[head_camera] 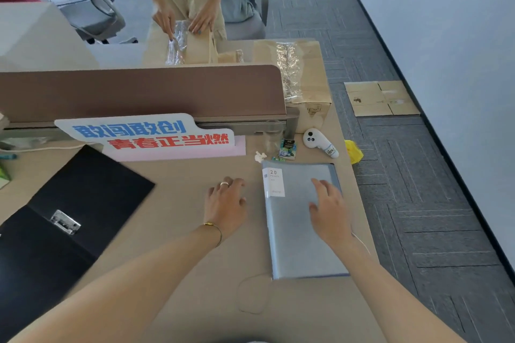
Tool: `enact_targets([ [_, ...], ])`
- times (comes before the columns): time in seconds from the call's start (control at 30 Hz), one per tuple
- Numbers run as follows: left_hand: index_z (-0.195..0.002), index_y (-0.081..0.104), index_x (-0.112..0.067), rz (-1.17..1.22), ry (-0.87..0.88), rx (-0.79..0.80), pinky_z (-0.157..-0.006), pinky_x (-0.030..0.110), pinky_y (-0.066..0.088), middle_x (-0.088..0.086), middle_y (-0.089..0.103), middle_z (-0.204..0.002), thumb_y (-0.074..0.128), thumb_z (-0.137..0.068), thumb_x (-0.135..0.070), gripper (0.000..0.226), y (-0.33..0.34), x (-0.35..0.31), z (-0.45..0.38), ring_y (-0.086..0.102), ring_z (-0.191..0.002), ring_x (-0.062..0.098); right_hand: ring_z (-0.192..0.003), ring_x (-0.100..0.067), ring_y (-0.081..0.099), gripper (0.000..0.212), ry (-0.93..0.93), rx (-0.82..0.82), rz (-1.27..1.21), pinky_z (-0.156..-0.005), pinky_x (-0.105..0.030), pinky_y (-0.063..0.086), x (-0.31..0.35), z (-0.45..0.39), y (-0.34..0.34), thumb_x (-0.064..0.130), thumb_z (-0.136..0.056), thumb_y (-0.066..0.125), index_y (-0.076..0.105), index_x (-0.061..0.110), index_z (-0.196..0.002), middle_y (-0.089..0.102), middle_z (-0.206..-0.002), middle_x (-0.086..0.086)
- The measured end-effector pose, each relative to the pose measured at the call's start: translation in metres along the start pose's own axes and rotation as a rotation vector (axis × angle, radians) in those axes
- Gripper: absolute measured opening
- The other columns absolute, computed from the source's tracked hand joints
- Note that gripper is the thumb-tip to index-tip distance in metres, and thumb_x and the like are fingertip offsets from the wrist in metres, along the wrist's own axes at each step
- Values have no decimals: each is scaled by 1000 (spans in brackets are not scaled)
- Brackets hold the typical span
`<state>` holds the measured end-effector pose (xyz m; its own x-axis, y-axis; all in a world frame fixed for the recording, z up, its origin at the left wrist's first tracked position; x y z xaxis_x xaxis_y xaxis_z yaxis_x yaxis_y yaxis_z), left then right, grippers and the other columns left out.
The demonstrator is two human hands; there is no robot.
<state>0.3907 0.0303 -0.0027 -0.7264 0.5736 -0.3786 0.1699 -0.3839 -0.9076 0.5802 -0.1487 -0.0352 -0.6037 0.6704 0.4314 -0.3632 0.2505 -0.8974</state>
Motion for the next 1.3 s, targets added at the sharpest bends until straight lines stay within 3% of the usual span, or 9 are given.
enact_targets([
  [0.17,-131,59,-25,-172,150,-92,-107,38,38,3,61,-129,58,-89,-18,43,-33,13,3,60,-112,26,-121,-37,55,62,-174,-37,63,-95,-47,49,70,-7,-2,9,-84,69,49,12,-142,54,-140,-16],
  [0.37,-137,56,-25,-209,106,-150,-110,40,36,4,60,-134,59,-91,-22,46,-67,77,23,59,-116,27,-131,-35,47,63,-324,22,69,-104,-46,43,159,-4,28,9,-85,64,46,14,-145,50,-144,-13],
  [0.57,-142,50,-27,-193,-72,-187,-112,39,35,1,57,-136,56,-91,-23,51,-98,184,53,58,-118,23,-138,-29,40,65,-413,108,102,-113,-41,35,247,7,79,9,-87,64,43,16,-148,47,-148,-9],
  [0.9,-139,53,-29,-172,-409,-203,-109,38,38,0,59,-136,58,-95,-28,45,-136,386,137,59,-120,23,-139,-23,42,62,-585,244,86,-114,-39,37,410,40,175,17,-91,66,43,18,-149,47,-150,-5],
  [1.07,-141,52,-29,-68,-637,-163,-111,41,39,2,57,-138,58,-97,-29,44,-127,480,189,58,-124,25,-138,-21,42,61,-642,348,131,-112,-36,40,474,51,229,18,-94,62,40,24,-151,45,-149,-1],
  [1.3,-139,51,-26,23,-809,-73,-105,40,40,7,53,-137,54,-96,-28,43,-105,561,235,54,-121,29,-137,-21,44,67,-646,537,201,-108,-37,45,537,65,300,16,-94,62,34,24,-154,41,-153,-1],
])
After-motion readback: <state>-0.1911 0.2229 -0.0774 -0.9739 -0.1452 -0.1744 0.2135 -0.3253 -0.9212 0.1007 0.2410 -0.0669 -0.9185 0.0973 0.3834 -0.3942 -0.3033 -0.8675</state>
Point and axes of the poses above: each hand's wrist, its own z-axis away from the middle knuckle, its own y-axis out of the palm, x = y × z, the point moved 10 cm from there along -z, towards the middle knuckle
